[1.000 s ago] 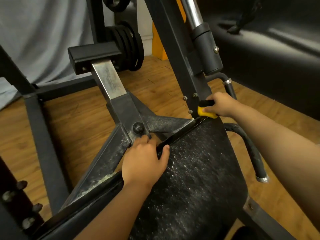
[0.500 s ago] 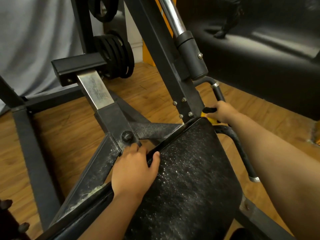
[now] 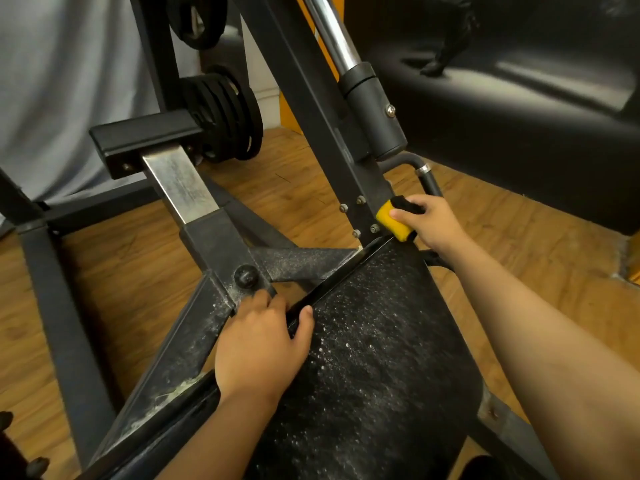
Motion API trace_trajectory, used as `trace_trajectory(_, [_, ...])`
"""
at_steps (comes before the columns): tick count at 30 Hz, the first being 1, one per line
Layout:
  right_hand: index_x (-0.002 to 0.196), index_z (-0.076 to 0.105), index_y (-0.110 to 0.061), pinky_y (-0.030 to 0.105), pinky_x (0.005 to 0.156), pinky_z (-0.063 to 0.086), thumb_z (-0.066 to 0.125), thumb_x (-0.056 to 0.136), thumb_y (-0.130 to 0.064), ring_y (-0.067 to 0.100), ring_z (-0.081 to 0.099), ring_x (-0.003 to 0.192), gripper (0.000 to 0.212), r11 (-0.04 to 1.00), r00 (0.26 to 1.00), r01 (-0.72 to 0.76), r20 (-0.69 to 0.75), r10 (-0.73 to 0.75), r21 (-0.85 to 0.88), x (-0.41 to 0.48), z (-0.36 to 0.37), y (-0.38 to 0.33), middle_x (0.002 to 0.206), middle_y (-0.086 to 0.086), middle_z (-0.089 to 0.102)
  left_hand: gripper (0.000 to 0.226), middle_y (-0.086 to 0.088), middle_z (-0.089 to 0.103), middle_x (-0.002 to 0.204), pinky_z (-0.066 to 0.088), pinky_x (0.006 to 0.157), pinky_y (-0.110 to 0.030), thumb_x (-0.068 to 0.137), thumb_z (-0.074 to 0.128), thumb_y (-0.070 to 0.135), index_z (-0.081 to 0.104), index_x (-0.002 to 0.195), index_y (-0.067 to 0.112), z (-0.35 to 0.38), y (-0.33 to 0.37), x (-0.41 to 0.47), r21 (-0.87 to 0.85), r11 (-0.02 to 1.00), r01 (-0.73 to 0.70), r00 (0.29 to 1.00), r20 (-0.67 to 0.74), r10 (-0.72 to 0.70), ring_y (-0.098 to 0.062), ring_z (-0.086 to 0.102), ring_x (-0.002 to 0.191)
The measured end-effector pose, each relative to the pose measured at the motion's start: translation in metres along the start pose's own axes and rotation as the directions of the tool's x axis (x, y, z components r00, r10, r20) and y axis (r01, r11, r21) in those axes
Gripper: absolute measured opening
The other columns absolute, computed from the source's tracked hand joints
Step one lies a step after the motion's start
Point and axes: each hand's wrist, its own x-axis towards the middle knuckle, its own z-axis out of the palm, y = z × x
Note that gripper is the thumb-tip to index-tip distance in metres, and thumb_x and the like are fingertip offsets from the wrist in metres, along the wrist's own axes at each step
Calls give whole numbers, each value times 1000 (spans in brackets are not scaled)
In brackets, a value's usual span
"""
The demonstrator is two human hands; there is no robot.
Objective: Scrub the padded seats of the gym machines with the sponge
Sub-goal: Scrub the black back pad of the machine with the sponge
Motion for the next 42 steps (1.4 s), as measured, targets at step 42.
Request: trace_trajectory(42, [102,61,-16,9,63,35,66,89,-26,6,59,86,18,997,909,-67,-410,72,27,-109,42,47,90,-7,62,47,4,58,86,35,51,-27,92,36,57,67,90,21,5,1,0,77,996,-38,998,-46,42,-18,59,83])
